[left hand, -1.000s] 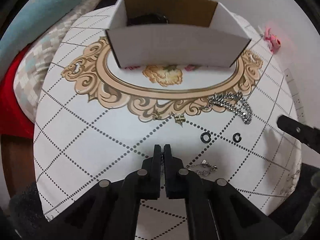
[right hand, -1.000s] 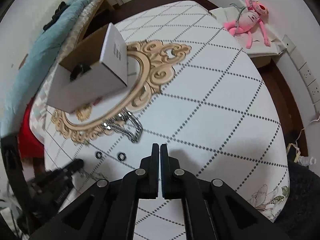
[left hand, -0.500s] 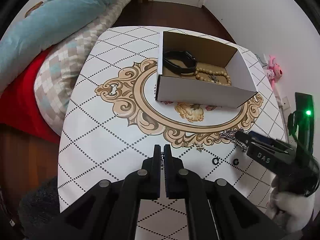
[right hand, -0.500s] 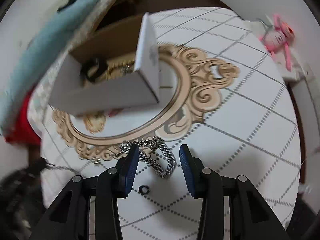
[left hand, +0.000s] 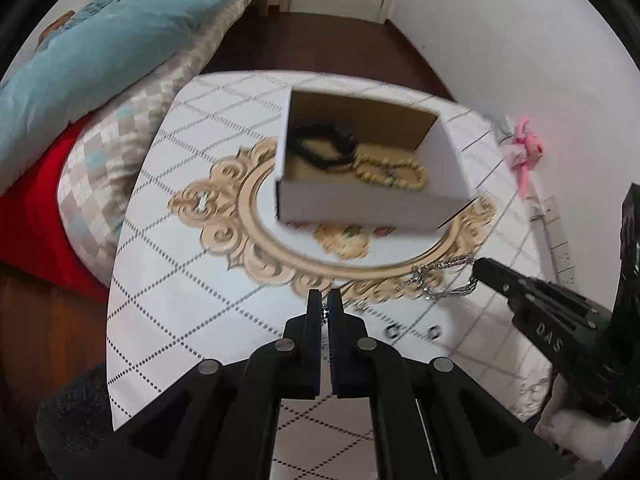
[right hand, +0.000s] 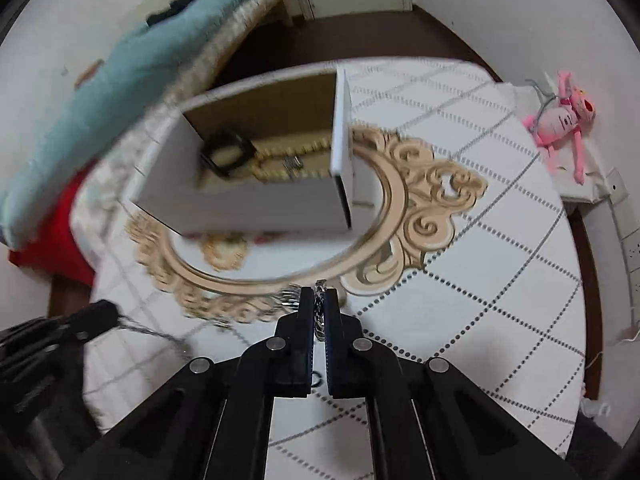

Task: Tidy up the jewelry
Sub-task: 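Lower both held chains into the white box and open both tools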

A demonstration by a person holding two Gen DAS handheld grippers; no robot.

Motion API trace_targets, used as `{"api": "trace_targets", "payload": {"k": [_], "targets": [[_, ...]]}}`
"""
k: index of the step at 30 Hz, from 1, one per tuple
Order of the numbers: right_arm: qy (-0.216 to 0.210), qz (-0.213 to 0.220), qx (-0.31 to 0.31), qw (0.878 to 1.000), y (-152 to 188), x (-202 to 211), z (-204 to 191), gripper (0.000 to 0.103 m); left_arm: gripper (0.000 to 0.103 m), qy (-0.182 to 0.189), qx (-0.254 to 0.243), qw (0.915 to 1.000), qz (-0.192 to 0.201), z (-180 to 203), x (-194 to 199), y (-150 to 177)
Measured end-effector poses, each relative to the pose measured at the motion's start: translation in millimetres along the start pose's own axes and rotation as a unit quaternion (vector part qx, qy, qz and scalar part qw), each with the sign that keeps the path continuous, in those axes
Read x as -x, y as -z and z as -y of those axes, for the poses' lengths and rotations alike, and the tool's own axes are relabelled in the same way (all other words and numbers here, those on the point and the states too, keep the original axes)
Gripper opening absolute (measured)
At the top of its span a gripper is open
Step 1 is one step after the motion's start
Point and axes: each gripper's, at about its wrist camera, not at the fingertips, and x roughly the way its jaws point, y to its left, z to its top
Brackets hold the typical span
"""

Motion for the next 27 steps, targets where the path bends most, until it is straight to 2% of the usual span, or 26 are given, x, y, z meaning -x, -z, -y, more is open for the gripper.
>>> {"api": "trace_targets", "payload": {"k": [8, 14, 18, 23, 27], "targets": [[-0.043, 0.046, 0.016, 0.998, -36, 65, -12, 0.004, 0.001, 0.049, -0.006, 0.9977, 0.045, 18, 46, -46], [-0.071, 0.077, 0.030, 0.994, -84, 95, -27, 0.004, 0.001, 0.064, -0.022, 0.9955, 0.066, 26, 57, -94], [-0.077, 0.069, 0.032, 0.994, -113, 87, -33, 0.004, 0.001, 0.074, -0.016, 0.9960, 0.047, 19, 38, -120], [-0.085, 0.026, 0.026, 0.996, -135, 54, -34, 0.004, 0.001, 0.071, -0.007, 0.9974, 0.009, 7, 6, -138], [-0.095, -0.004, 0.020, 0.995, -142, 30, -32, 0.004, 0.004, 0.038, 0.006, 0.9992, -0.012, -1, -10, -145]]}}
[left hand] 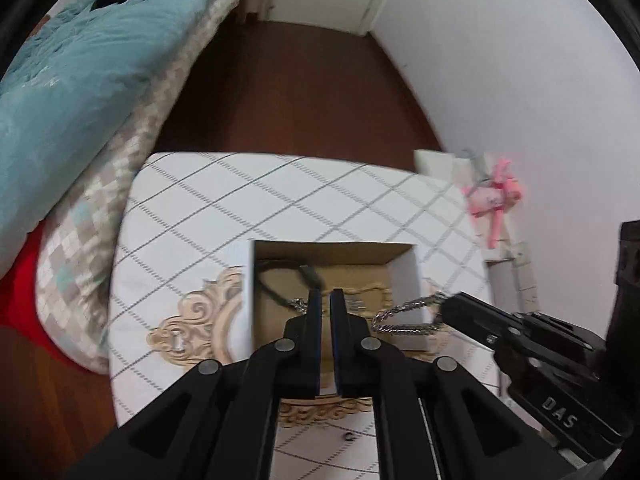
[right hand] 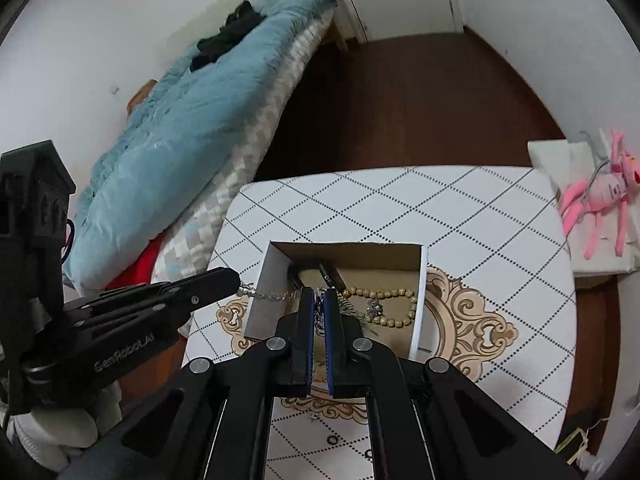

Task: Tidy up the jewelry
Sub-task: 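Lower both held chains into the white box and open both tools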

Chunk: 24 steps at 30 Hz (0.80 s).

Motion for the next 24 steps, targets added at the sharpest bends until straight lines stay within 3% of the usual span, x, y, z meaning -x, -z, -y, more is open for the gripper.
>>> {"api": "trace_targets", "payload": {"k": [3, 5, 6, 7, 8, 9, 10, 12, 15, 16, 20, 24], "targets": [[-0.014, -0.044, -0.011, 0.999, -1, -23, 7, 0.005, 0.007, -0.034, 0.008, 0.9992, -0.020, -7, -12, 0], [0.000, -0.074, -0.015, 0.997, 0, -39, 14, 0.006, 0.008, -0.051, 0.009, 0.9984, -0.022, -11, -16, 3], [0.013, -0.094, -0.017, 0.995, 1, -48, 18, 0.006, 0.015, -0.065, 0.008, 0.9976, -0.024, -13, -19, 6], [0.024, -0.100, -0.018, 0.995, 2, -52, 22, 0.007, 0.032, -0.074, 0.006, 0.9970, -0.023, -14, -21, 8], [0.039, -0.100, -0.017, 0.994, 4, -53, 26, 0.014, 0.043, -0.082, 0.004, 0.9964, -0.021, -15, -23, 10], [0.049, -0.097, -0.019, 0.994, 5, -52, 30, 0.020, 0.061, -0.092, 0.004, 0.9956, -0.017, -17, -23, 14], [0.057, -0.092, -0.018, 0.994, 7, -50, 32, 0.031, 0.065, -0.102, 0.004, 0.9947, -0.005, -19, -23, 17], [0.085, -0.079, -0.011, 0.993, 11, -44, 35, 0.038, 0.069, -0.118, 0.000, 0.9929, 0.010, -20, -22, 22], [0.144, -0.059, 0.011, 0.988, 18, -35, 35, 0.057, 0.089, -0.133, 0.002, 0.9910, 0.015, -23, -26, 31], [0.165, -0.054, 0.017, 0.985, 20, -34, 33, 0.069, 0.097, -0.134, 0.000, 0.9909, 0.017, -23, -27, 34], [0.214, -0.045, 0.029, 0.975, 29, -36, 33, 0.099, 0.103, -0.150, -0.012, 0.9885, 0.014, -20, -34, 47], [0.227, -0.044, 0.025, 0.973, 39, -41, 36, 0.101, 0.103, -0.151, -0.009, 0.9884, 0.015, -19, -37, 54]]}}
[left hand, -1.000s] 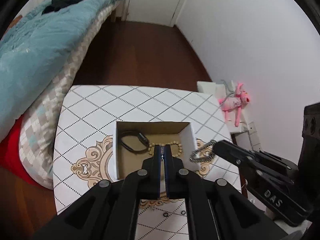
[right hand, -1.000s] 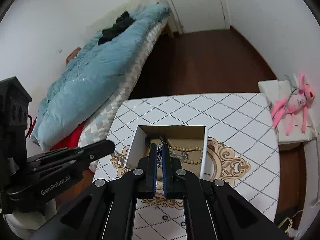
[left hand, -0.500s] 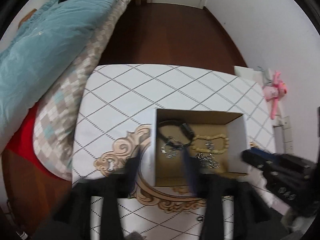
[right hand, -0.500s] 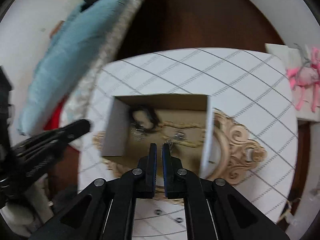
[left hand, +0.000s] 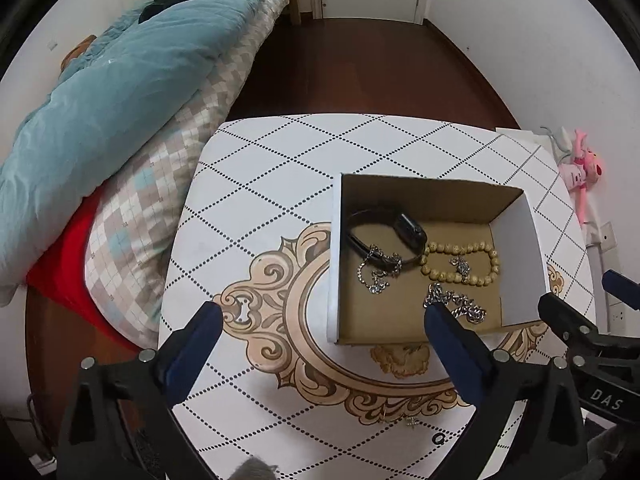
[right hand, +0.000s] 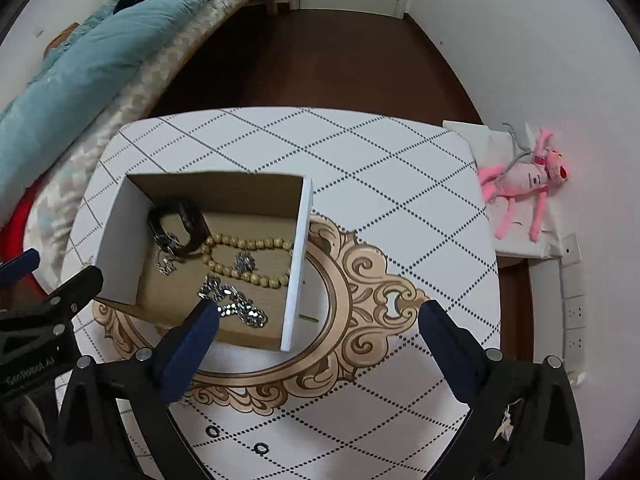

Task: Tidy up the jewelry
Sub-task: 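Lower both held chains into the white box and open both tools, then move both tools back to the black rings on the cloth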

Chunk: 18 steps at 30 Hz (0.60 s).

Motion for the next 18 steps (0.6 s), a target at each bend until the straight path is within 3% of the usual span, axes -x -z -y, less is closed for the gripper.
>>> {"api": "trace_targets", "payload": {"k": [8, 18], "targets": [[0.012, 0.015, -0.007, 1.000, 10, 4, -5, 0.101, 0.103, 0.000, 0.004, 0.9999, 0.014, 2, 13, 7], [0.021, 0.066, -0.018, 0.997, 27, 53, 0, 0.101, 0.103, 0.000, 0.007, 0.9984, 0.057, 5, 62, 21]]}}
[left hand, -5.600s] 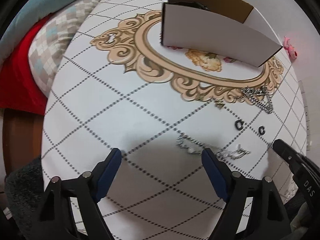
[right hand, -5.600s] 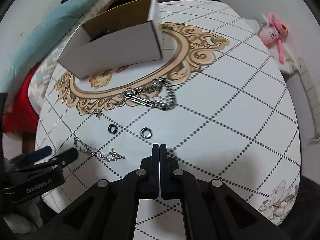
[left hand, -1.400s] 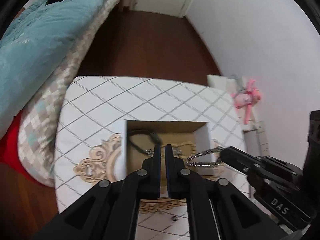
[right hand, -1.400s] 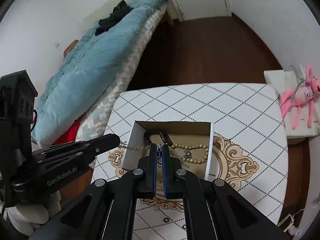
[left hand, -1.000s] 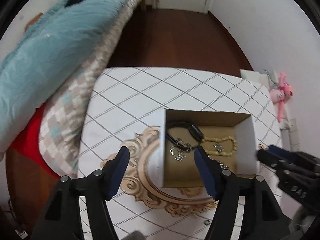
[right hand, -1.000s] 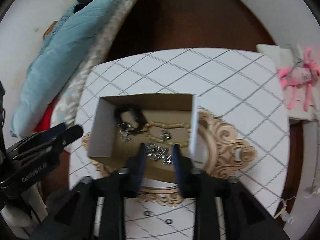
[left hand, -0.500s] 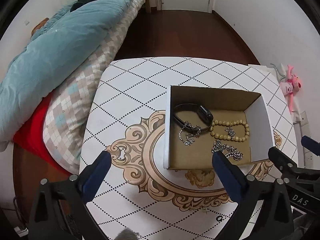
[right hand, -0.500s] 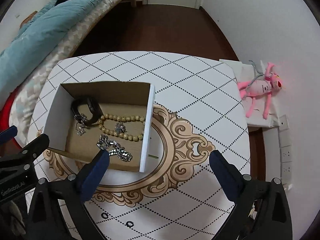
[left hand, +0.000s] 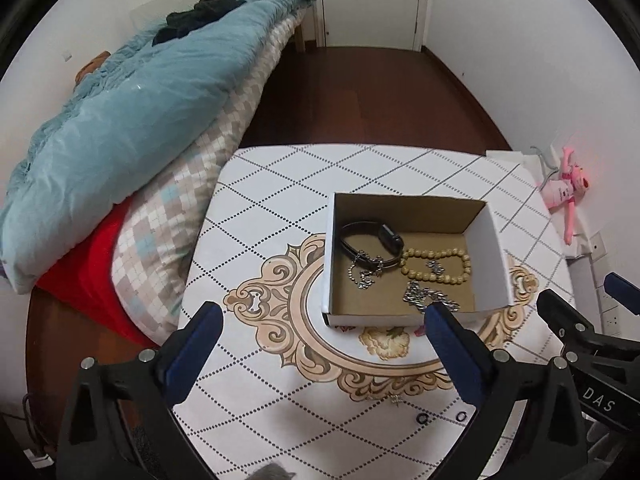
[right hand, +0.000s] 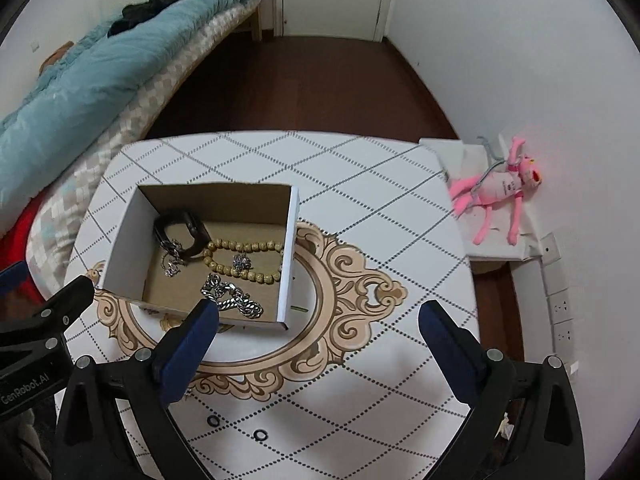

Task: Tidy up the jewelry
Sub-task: 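Move both tools back to the black rings on the cloth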

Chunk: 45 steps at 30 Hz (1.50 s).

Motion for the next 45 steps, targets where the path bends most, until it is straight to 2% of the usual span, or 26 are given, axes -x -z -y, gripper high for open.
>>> {"api": "trace_targets", "payload": {"k": [19, 24, 28, 33, 35, 40, 42, 45], "targets": [[-0.012, 0.088, -0.024, 0.996, 26, 119, 14, 0.101, 0.103, 0.027, 0.012, 0.9974, 0.066, 0, 95, 22], [-0.020, 0.093, -0.038, 0.995, 34, 132, 20, 0.101, 0.103, 0.000, 0.018, 0.9981, 0.060, -2, 98, 31], [-0.028, 0.068, -0.047, 0.996, 50, 115, 25, 0.101, 0.103, -0.007, 0.019, 0.9987, 0.048, -6, 80, 45], [-0.050, 0.020, -0.052, 0.997, 83, 65, 24, 0.099, 0.103, -0.019, 0.021, 0.9996, 0.009, -14, 34, 72], [-0.072, -0.002, -0.054, 0.996, 98, 40, 21, 0.083, 0.103, -0.027, 0.018, 0.9994, -0.010, -17, 12, 84], [-0.119, -0.036, -0.051, 0.991, 128, -16, 7, 0.073, 0.102, -0.042, 0.011, 0.9979, -0.048, -21, -33, 110], [-0.122, -0.035, -0.042, 0.991, 137, -30, 0, 0.070, 0.102, -0.048, 0.009, 0.9970, -0.060, -22, -46, 118], [-0.120, -0.038, -0.021, 0.992, 147, -50, -14, 0.056, 0.102, -0.046, 0.011, 0.9963, -0.072, -23, -60, 127]]}}
